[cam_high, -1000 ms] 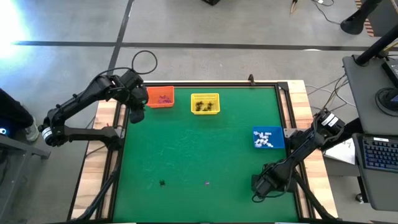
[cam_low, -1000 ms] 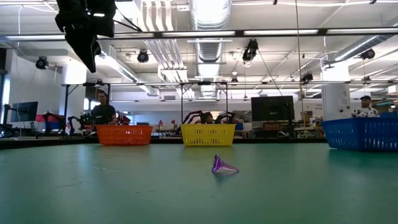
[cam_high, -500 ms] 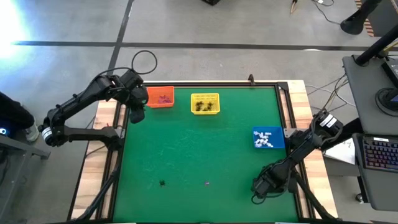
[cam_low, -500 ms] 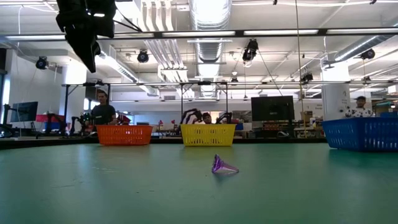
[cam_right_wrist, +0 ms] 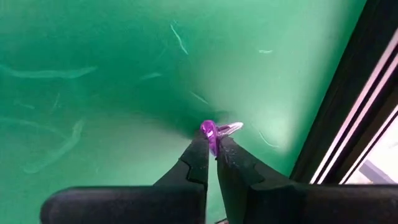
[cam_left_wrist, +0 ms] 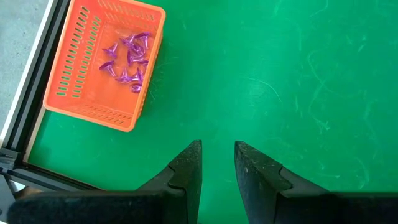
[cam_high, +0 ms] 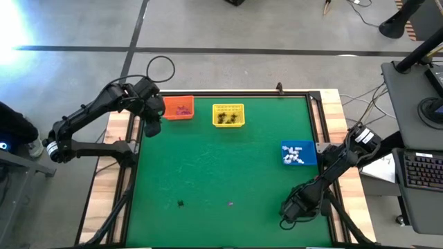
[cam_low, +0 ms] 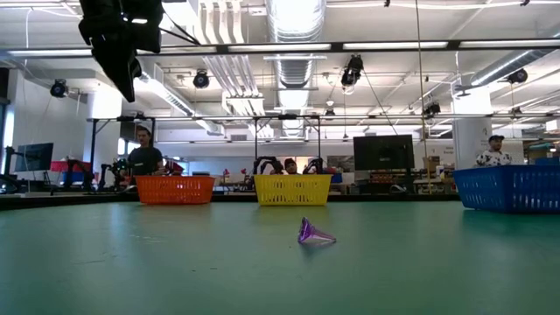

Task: Sort Halloween decoration
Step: Put the violet hat toy into the orange basket

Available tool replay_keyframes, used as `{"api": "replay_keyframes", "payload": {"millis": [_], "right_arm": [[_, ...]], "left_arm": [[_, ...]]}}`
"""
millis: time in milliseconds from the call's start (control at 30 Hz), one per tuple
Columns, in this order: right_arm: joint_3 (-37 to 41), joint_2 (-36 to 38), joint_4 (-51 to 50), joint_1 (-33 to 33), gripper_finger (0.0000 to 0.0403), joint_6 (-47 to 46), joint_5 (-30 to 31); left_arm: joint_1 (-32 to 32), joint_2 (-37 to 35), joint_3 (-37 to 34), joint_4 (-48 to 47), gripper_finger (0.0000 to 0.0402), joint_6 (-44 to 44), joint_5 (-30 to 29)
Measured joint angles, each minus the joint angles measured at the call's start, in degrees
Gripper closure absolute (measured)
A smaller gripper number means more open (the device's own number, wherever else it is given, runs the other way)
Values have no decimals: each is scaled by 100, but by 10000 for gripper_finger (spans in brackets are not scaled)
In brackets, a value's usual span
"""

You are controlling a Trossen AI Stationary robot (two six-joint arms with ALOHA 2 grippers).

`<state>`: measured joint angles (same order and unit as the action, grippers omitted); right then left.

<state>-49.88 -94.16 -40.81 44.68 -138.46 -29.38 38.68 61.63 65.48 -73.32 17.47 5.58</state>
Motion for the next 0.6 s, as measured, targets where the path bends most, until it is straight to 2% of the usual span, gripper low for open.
{"api": "replay_keyframes", "payload": {"millis": [167,400,600], "right_arm": [[-353,61,-502,29,391,74,351],[-639,93,-518,44,392,106,1370],[-844,97,-523,-52,392,168,1966]], "left_arm": [[1,0,-1,0,325,3,-1],[1,0,0,2,325,67,-2],[2,0,1,4,325,67,-2]]}}
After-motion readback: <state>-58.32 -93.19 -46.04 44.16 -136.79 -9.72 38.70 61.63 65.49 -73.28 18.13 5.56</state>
